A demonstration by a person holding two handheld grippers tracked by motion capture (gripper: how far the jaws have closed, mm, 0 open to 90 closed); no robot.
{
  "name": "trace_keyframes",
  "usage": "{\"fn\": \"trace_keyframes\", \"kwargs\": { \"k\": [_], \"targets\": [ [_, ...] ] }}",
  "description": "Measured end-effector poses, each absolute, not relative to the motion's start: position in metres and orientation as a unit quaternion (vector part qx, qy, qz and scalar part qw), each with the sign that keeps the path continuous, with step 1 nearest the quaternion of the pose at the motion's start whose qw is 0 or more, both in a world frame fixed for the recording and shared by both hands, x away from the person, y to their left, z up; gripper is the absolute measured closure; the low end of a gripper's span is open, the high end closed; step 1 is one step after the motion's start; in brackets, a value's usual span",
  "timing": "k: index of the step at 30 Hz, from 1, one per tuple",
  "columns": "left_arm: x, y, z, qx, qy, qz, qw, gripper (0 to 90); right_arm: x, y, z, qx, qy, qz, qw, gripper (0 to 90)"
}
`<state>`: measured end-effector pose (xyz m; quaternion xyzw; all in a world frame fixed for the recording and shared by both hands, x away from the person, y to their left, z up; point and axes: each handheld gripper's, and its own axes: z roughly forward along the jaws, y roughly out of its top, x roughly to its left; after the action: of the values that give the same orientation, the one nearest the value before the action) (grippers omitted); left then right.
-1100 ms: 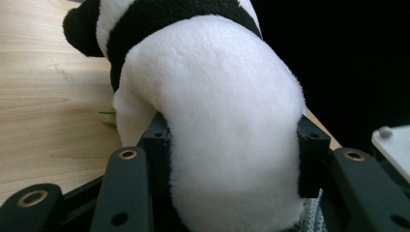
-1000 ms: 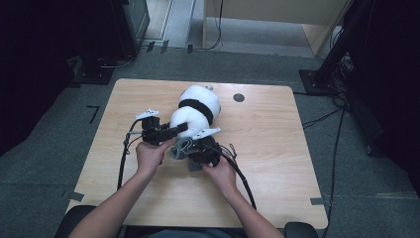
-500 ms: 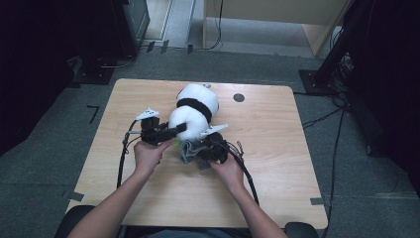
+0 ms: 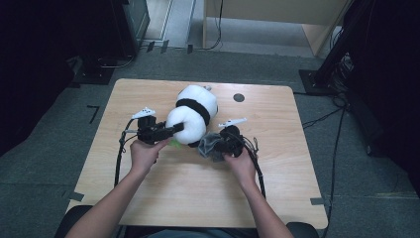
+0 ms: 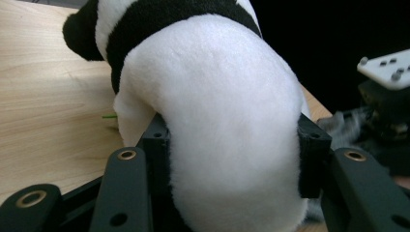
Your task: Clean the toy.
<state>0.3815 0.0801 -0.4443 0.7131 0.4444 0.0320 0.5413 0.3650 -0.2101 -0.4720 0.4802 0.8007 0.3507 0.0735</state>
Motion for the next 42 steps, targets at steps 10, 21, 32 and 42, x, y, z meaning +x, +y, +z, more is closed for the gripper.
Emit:
{"fn": "trace_keyframes", "kwargs": {
  "k": [10,21,32,42],
  "targets": [
    [0.383,0.086,-0.442,0.715,0.445,0.041,0.538,48.2,0.366,-0.232,-0.459,0.495,0.783,0.367,0.086,68.7],
    [0.391,0.103,-0.440,0.704,0.453,0.056,0.544,48.0,0.367,-0.258,-0.449,0.506,0.771,0.375,0.097,67.8],
    [0.406,0.130,-0.444,0.701,0.464,0.083,0.535,48.0,0.373,-0.278,-0.450,0.521,0.764,0.365,0.107,67.9],
    [0.420,0.151,-0.445,0.687,0.481,0.086,0.537,48.1,0.377,-0.301,-0.452,0.537,0.761,0.348,0.107,67.9]
  ]
}}
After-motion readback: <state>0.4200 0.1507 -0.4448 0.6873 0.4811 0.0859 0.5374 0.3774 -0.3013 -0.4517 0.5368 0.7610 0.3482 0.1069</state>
